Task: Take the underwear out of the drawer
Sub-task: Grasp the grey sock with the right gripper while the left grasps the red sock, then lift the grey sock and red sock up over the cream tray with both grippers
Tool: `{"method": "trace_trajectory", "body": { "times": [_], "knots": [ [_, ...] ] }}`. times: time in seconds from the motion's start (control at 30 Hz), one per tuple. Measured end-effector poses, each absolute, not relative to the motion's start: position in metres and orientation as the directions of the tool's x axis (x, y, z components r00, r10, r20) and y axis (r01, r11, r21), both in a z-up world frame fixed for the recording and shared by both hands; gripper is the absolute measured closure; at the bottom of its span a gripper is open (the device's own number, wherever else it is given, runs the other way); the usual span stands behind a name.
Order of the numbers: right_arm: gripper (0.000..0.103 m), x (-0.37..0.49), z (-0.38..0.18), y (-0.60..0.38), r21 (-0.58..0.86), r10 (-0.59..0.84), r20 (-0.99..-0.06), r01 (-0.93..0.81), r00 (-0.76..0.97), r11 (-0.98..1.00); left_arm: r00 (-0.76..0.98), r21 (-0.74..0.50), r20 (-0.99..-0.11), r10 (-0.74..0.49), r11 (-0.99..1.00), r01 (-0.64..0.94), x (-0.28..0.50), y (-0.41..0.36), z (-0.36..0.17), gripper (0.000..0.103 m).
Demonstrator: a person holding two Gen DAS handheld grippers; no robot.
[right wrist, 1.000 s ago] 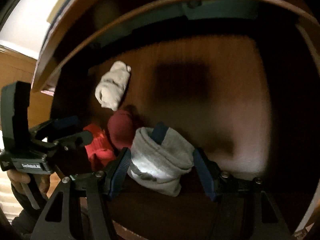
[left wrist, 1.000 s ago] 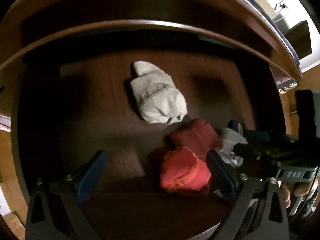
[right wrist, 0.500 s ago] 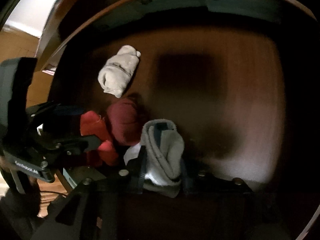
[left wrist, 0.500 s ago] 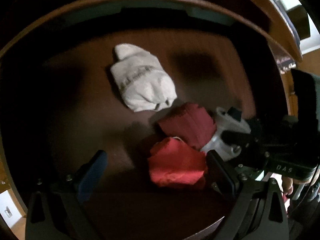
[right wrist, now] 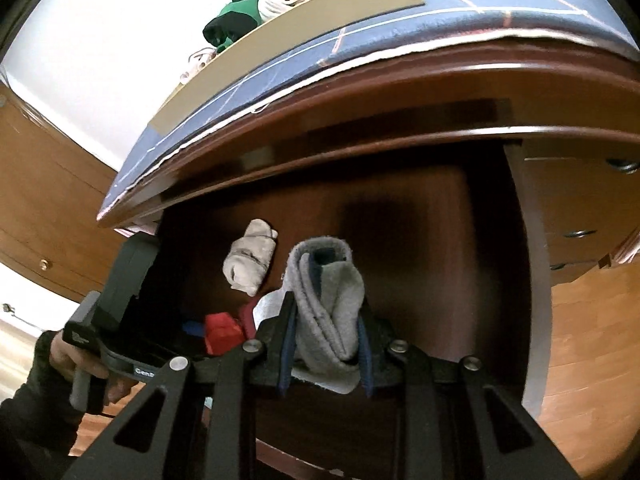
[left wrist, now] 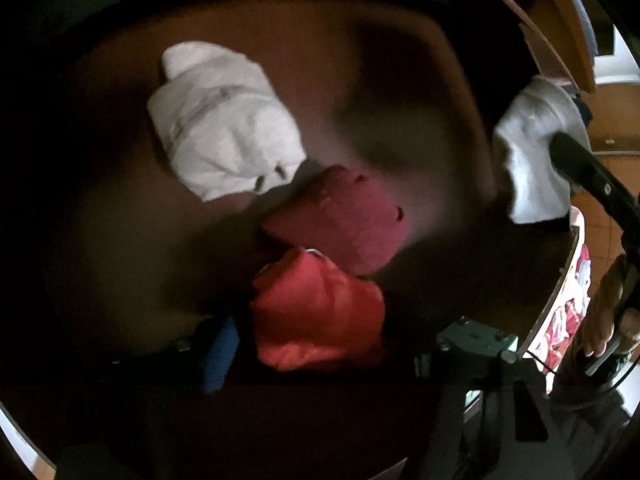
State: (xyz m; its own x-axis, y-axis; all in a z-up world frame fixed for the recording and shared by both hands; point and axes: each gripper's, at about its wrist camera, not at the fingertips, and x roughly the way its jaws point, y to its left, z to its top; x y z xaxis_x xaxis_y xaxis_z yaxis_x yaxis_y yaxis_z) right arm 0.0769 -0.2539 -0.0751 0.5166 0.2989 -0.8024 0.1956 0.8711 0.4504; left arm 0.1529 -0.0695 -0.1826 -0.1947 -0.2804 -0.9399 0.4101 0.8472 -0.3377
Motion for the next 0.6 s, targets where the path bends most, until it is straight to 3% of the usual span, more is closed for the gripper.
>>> {"method": "trace_trajectory", "body": {
  "times": [0.07,0.17,0.37,0.6],
  "knots": [
    [0.075,0.078,-0.076,-0.260,0.472,0.310,-0.789,0.202,0.530,0.858,-0.216,-0.392,-0.919,-0.330,0.823,0.412,0.153,-0.072,-0.183,0.057],
    [0.075,0.072,-0.071,-0.265,0.496,0.315,-0.769,0.210,0.556,0.842,-0.122,-0.360,-0.932,-0.342,0.825,0.436,0.152,-0.069,-0.175,0.064],
    [0.075,0.062,-0.062,-0.269,0.513,0.286,-0.732,0.224,0.619,0.828,0.072,-0.346,-0.909,-0.410,0.840,0.418,0.149,-0.044,-0.143,0.067],
    [0.075,0.057,-0.056,-0.265,0.510,0.227,-0.703,0.254,0.674,0.822,0.332,-0.239,-0.857,-0.394,0.874,0.422,0.135,-0.028,-0.106,0.067]
  ]
}}
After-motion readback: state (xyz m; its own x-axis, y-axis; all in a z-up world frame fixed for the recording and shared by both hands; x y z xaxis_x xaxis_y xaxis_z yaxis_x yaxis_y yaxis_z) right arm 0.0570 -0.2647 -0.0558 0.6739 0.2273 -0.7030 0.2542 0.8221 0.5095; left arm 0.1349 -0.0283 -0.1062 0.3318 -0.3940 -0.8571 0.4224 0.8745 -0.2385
